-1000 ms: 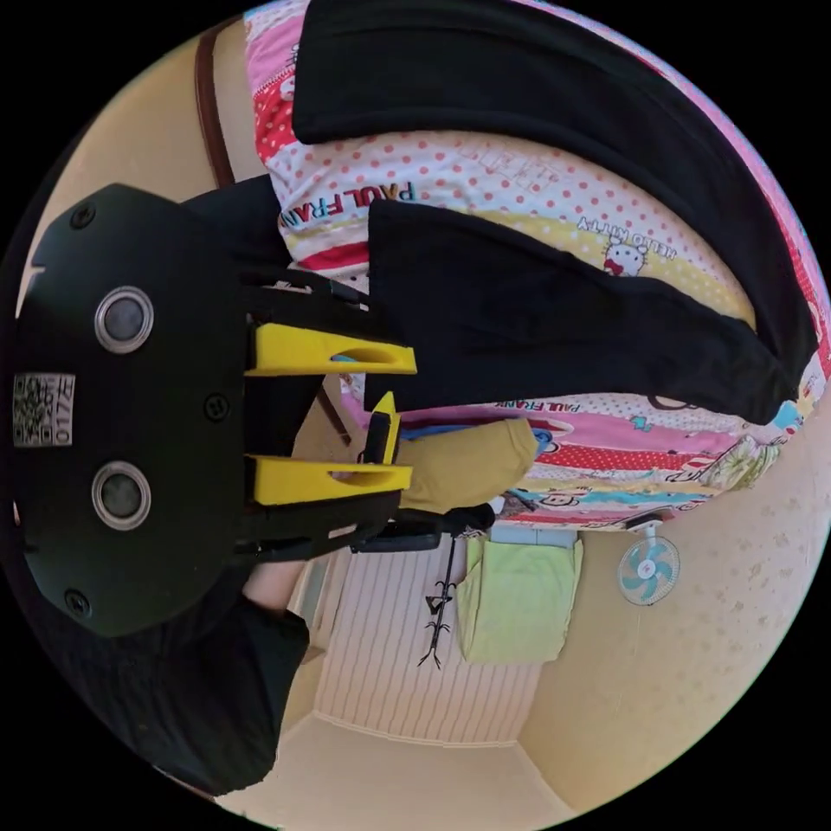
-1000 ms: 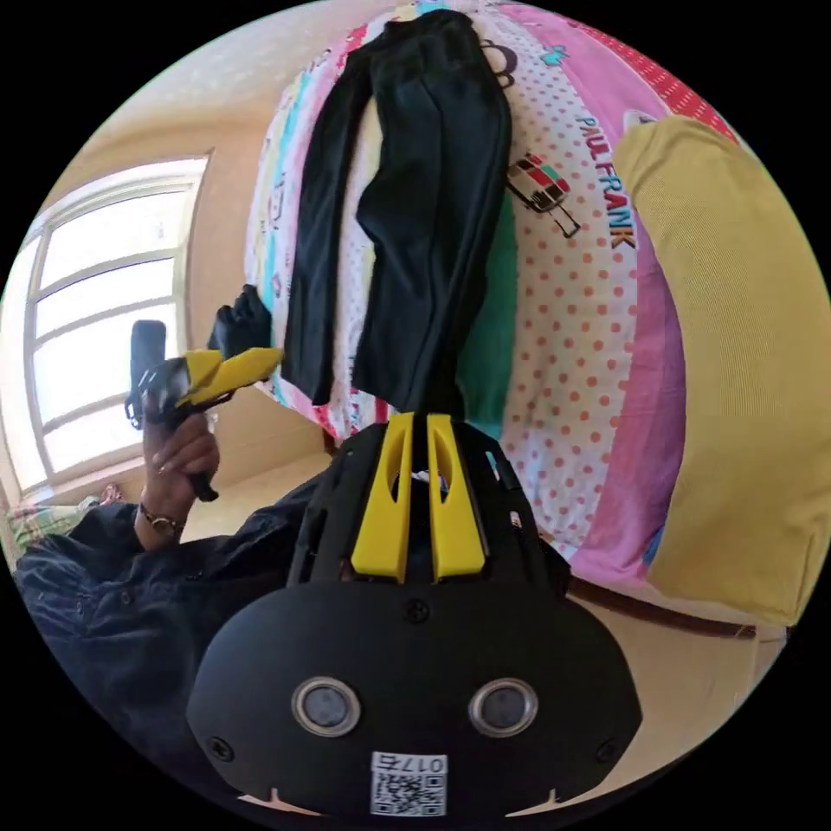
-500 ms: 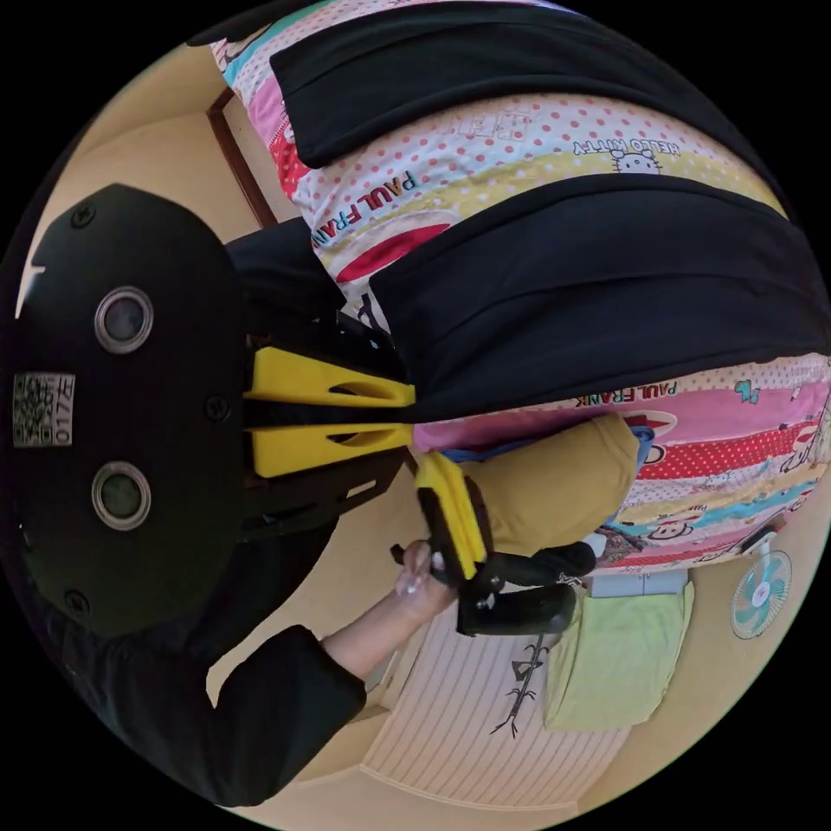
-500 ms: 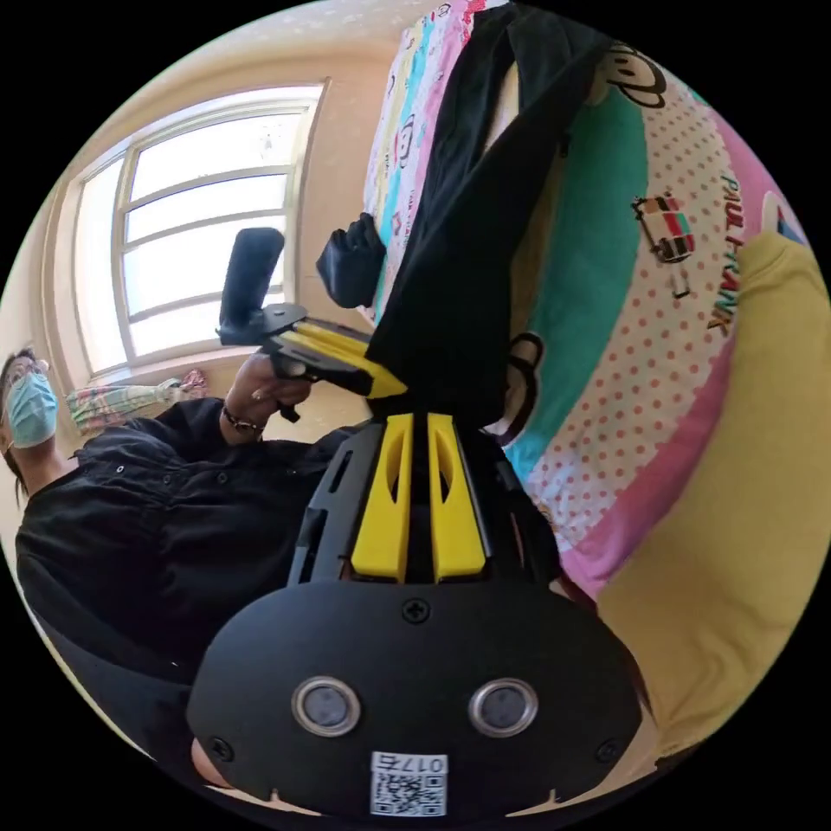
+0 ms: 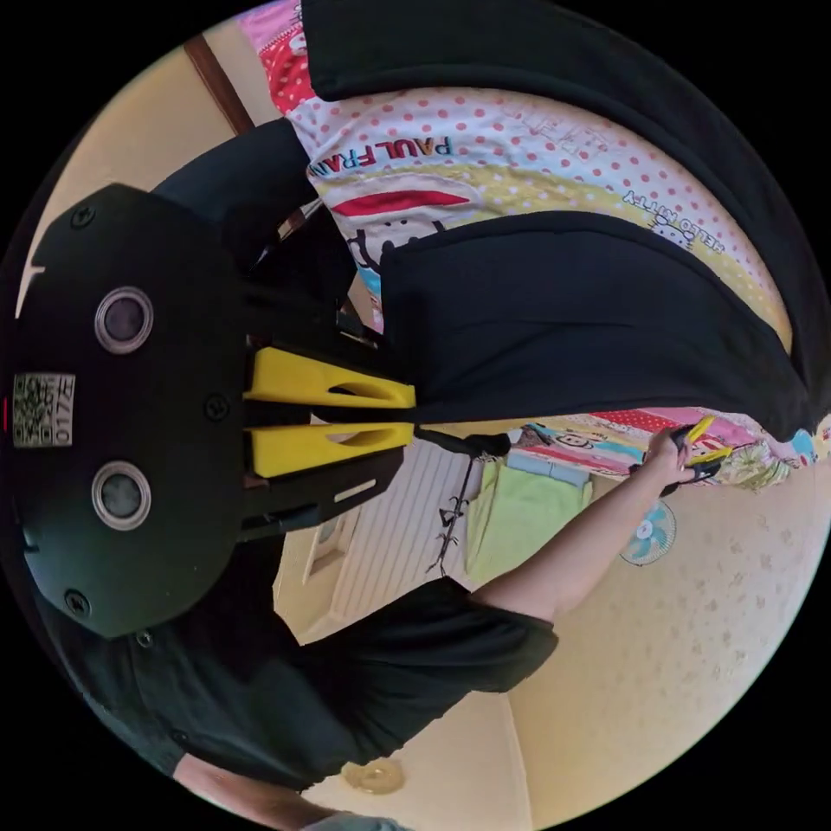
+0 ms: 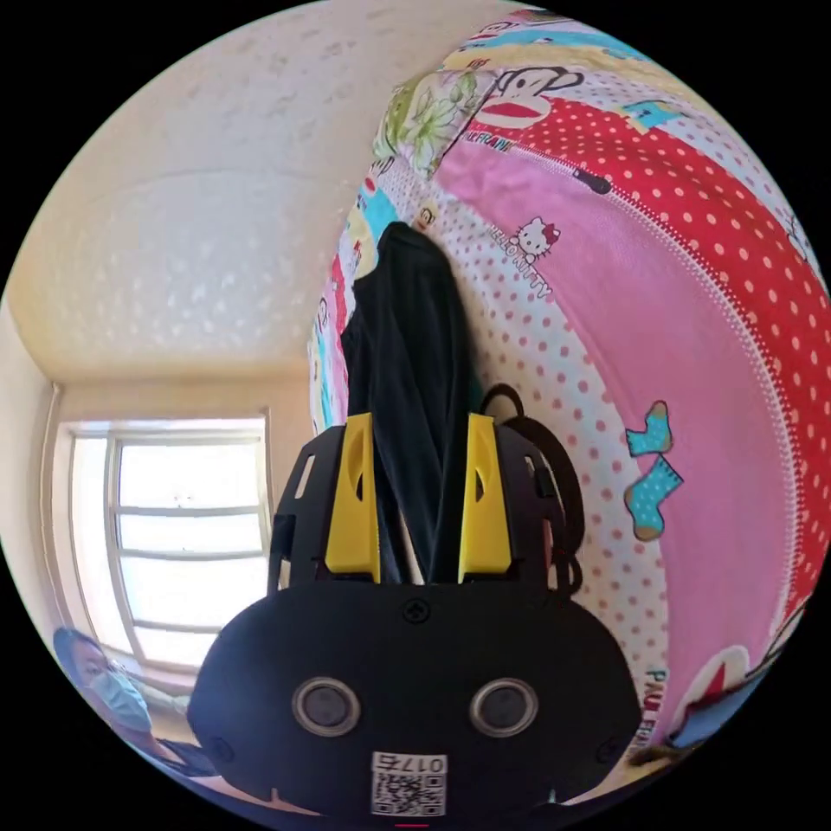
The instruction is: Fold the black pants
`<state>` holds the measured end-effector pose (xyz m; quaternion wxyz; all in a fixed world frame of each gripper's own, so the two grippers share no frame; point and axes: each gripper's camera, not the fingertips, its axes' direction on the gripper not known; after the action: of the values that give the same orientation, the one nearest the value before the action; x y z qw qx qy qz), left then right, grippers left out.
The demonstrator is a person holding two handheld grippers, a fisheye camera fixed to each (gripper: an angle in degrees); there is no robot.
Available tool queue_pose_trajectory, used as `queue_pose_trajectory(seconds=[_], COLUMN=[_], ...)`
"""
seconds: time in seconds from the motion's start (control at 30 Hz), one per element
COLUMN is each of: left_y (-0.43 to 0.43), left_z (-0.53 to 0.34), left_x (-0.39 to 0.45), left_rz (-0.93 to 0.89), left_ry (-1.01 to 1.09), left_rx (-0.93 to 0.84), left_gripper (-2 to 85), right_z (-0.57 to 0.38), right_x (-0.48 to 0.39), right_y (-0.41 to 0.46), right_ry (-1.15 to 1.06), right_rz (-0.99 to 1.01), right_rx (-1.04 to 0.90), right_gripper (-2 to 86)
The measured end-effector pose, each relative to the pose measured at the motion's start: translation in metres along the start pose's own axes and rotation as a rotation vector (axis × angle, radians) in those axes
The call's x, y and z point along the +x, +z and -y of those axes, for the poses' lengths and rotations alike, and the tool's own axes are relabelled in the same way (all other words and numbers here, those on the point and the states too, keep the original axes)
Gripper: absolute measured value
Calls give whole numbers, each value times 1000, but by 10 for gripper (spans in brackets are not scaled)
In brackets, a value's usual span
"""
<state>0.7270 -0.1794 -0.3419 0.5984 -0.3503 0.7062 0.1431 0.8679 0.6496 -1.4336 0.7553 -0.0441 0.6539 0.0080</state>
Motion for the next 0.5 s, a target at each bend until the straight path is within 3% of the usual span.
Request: queue_pose_trajectory(seconds=[0.13,0.3,0.5], left_y=[-47,-99,-174], left_z=[-2,7,-1], left_x=[-9,-5,-32], left_rz=[-221,-413,-974], left_ry=[-45,-71,-150], left_rx=[35,66,283], left_gripper=[17,17,11], right_z=[6,9,0], right_x=[18,3,-54], right_y=[42,71,124], right_ry=[77,-13,-129], right_rz=[6,-36,353], right_rx=[80,101,77], right_gripper=[132,43,35])
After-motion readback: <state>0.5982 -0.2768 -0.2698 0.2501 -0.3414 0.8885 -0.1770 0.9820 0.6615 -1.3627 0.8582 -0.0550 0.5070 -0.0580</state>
